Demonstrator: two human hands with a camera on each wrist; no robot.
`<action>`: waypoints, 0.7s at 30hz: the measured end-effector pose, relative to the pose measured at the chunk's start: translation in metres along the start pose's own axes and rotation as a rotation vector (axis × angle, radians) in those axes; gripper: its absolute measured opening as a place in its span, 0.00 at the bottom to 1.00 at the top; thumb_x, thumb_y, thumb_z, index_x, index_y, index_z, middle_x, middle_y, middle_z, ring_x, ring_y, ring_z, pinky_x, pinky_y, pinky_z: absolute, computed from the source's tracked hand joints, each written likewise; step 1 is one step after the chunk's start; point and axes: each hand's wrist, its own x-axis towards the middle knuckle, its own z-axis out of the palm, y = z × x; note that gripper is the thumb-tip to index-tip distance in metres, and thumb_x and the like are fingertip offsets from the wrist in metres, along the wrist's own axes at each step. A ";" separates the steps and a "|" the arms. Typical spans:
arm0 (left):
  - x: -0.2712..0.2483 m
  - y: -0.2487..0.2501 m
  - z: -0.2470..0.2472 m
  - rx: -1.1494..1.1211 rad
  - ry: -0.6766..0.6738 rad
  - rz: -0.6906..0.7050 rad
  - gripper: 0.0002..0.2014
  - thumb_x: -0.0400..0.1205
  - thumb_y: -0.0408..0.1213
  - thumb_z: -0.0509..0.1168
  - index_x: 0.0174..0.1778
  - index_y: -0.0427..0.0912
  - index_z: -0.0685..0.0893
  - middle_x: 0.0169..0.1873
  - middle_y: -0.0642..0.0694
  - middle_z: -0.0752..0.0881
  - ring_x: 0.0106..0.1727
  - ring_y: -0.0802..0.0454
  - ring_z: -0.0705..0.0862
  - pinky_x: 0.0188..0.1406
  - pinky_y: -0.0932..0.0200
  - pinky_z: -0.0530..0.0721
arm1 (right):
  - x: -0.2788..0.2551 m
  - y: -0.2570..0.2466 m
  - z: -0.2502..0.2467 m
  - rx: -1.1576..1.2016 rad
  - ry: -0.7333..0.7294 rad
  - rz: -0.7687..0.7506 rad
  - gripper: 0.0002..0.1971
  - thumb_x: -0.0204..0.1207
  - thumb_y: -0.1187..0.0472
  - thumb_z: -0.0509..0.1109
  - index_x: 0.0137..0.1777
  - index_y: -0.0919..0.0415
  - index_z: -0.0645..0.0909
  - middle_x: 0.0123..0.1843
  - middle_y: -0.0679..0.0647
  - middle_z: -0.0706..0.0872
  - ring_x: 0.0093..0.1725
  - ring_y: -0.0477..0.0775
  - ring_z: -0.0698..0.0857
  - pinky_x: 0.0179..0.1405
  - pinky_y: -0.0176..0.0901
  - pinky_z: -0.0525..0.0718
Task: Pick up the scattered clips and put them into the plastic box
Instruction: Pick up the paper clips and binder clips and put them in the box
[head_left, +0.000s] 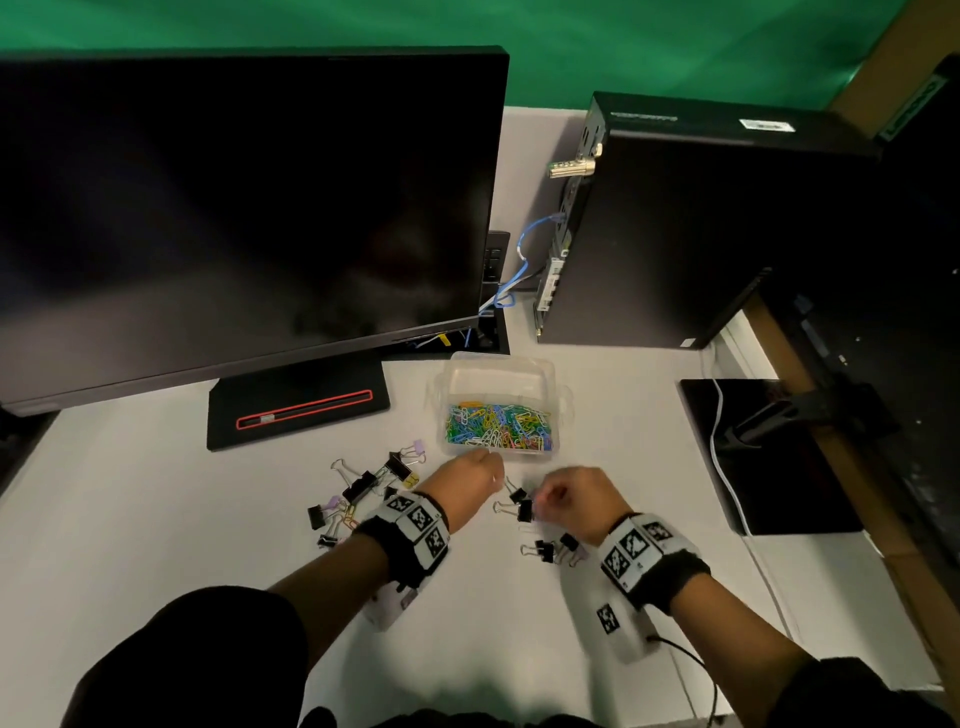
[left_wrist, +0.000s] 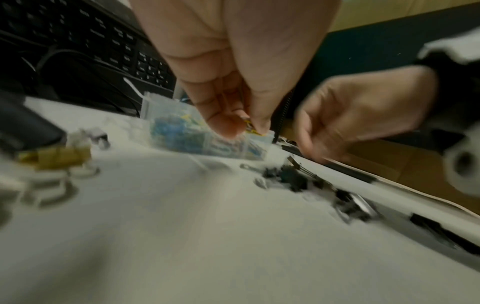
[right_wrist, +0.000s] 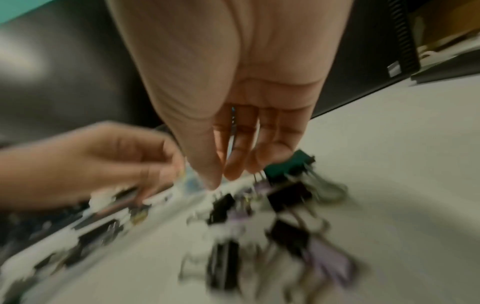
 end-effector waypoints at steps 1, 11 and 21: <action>0.002 -0.001 -0.009 -0.035 0.057 0.001 0.14 0.85 0.30 0.52 0.62 0.33 0.78 0.63 0.38 0.78 0.63 0.44 0.75 0.61 0.56 0.73 | -0.004 0.003 0.008 -0.030 -0.053 0.015 0.05 0.67 0.67 0.72 0.37 0.57 0.88 0.33 0.46 0.84 0.35 0.43 0.82 0.43 0.34 0.77; 0.043 -0.028 -0.035 -0.283 0.199 -0.214 0.13 0.84 0.31 0.58 0.61 0.38 0.83 0.58 0.35 0.82 0.60 0.39 0.81 0.62 0.53 0.77 | -0.009 -0.002 0.030 -0.174 -0.126 0.130 0.07 0.69 0.64 0.69 0.47 0.58 0.85 0.54 0.56 0.88 0.56 0.55 0.85 0.50 0.36 0.78; 0.026 -0.028 -0.016 0.117 0.036 -0.207 0.28 0.78 0.23 0.55 0.76 0.45 0.68 0.80 0.45 0.59 0.82 0.41 0.49 0.80 0.38 0.42 | -0.006 -0.006 0.026 -0.398 -0.236 0.043 0.08 0.75 0.62 0.60 0.46 0.57 0.80 0.56 0.56 0.84 0.56 0.60 0.83 0.52 0.46 0.80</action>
